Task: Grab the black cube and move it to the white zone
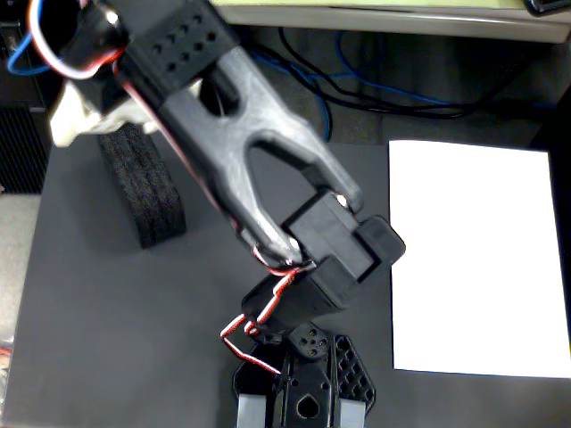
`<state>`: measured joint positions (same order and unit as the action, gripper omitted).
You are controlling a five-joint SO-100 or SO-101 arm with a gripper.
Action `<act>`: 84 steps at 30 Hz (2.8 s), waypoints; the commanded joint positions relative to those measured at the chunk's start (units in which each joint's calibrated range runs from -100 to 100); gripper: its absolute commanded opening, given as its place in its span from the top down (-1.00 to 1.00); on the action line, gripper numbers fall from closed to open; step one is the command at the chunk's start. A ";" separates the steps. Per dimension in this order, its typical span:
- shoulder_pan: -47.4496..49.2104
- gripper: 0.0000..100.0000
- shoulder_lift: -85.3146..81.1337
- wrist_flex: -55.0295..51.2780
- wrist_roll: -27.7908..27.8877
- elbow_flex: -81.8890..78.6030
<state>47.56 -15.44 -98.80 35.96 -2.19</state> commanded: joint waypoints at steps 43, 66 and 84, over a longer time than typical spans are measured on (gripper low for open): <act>-4.44 0.17 26.23 8.49 12.71 -1.89; -4.30 0.97 40.51 3.86 4.54 12.26; -16.29 0.97 -10.98 -0.68 -14.01 2.83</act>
<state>38.92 -10.94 -98.46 23.47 4.30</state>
